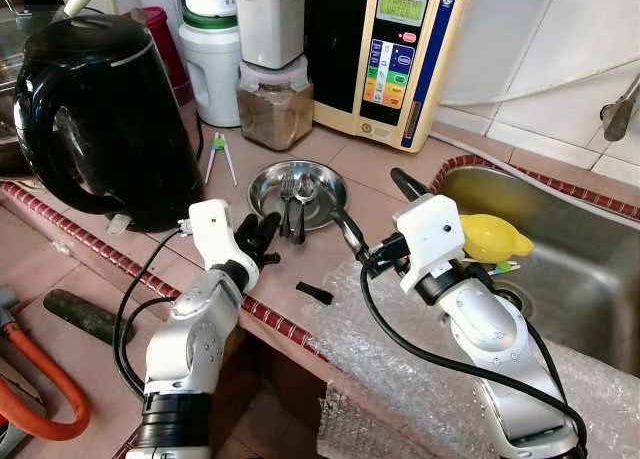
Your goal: Kitchen organization
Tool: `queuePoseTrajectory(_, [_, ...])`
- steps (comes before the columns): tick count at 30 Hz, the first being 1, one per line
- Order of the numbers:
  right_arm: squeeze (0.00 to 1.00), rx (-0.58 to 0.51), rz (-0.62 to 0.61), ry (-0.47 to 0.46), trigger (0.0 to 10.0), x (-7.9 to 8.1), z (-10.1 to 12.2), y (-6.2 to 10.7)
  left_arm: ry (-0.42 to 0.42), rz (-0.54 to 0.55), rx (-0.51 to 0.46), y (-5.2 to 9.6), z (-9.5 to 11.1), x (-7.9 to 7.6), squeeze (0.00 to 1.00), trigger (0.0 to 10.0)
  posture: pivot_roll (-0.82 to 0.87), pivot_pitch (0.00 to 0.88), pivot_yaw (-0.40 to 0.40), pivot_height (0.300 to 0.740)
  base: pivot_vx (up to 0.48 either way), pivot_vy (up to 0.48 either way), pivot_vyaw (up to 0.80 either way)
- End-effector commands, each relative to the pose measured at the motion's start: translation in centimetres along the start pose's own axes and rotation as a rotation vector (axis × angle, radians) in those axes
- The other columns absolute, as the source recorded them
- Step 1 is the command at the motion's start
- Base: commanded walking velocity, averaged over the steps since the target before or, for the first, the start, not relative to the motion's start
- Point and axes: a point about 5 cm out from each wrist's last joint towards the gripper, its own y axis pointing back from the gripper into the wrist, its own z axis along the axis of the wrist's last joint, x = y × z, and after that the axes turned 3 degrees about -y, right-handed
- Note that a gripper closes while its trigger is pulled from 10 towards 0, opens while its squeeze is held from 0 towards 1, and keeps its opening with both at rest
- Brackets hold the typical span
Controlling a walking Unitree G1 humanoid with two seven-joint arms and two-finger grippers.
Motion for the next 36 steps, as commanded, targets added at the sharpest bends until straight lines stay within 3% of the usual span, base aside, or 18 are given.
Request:
queuePoseTrajectory(1, [0.44,-0.007,-0.002,0.005,10.0,-0.1,0.1,-0.1,0.061,-0.001,0.028,-0.3,0.1,-0.2,0.00,0.0,-0.01,0.054,0.002,0.740,0.000,0.000,0.00])
queuePoseTrajectory(10, [0.40,-0.006,-0.003,0.006,10.0,-0.1,0.1,-0.2,0.132,-0.053,0.040,-0.6,1.0,-0.7,0.00,0.0,-0.01,0.053,0.002,0.740,0.000,0.000,0.00])
queuePoseTrajectory(11, [0.38,-0.004,-0.002,0.006,10.0,-0.1,0.0,-0.2,0.133,-0.062,0.011,-0.6,1.5,-0.8,0.00,4.4,-0.01,0.050,0.001,0.740,0.000,0.000,0.00])
queuePoseTrajectory(12, [0.38,-0.004,-0.002,0.006,10.0,-0.1,0.0,-0.2,0.133,-0.062,0.011,-0.6,1.5,-0.8,0.00,4.4,-0.01,0.050,0.001,0.740,0.000,0.000,0.00])
queuePoseTrajectory(13, [0.38,-0.003,-0.002,0.007,10.0,-0.1,0.0,-0.2,0.138,-0.057,0.003,-0.6,1.8,-0.7,1.00,10.0,-0.01,0.049,0.000,0.740,0.000,0.000,0.00])
queuePoseTrajectory(21, [0.34,-0.001,0.001,0.014,10.0,-0.3,0.0,-0.2,0.198,-0.014,-0.013,-0.1,2.6,0.4,1.00,10.0,-0.01,0.044,-0.002,0.740,0.000,0.000,0.00])
queuePoseTrajectory(25, [0.33,0.001,0.001,0.018,10.0,-0.4,-0.1,-0.1,0.184,0.017,-0.139,0.7,4.1,1.2,1.00,10.0,-0.01,0.040,-0.005,0.740,0.000,0.000,0.00])
queuePoseTrajectory(27, [0.32,0.001,0.002,0.019,10.0,-0.4,-0.1,-0.1,0.177,0.006,-0.155,1.1,4.1,1.1,1.00,10.0,-0.01,0.039,-0.006,0.740,0.000,0.000,0.00])
queuePoseTrajectory(31, [0.32,0.002,0.007,0.023,10.0,-0.5,-0.1,0.0,0.236,-0.103,-0.012,1.7,2.2,-0.7,1.00,10.0,-0.01,0.038,-0.011,0.740,0.000,0.000,0.00])
queuePoseTrajectory(36, [0.32,0.003,0.010,0.026,10.0,-0.5,-0.1,0.0,0.277,-0.125,0.019,2.1,1.4,-1.3,1.00,10.0,-0.01,0.037,-0.014,0.740,0.000,0.000,0.00])
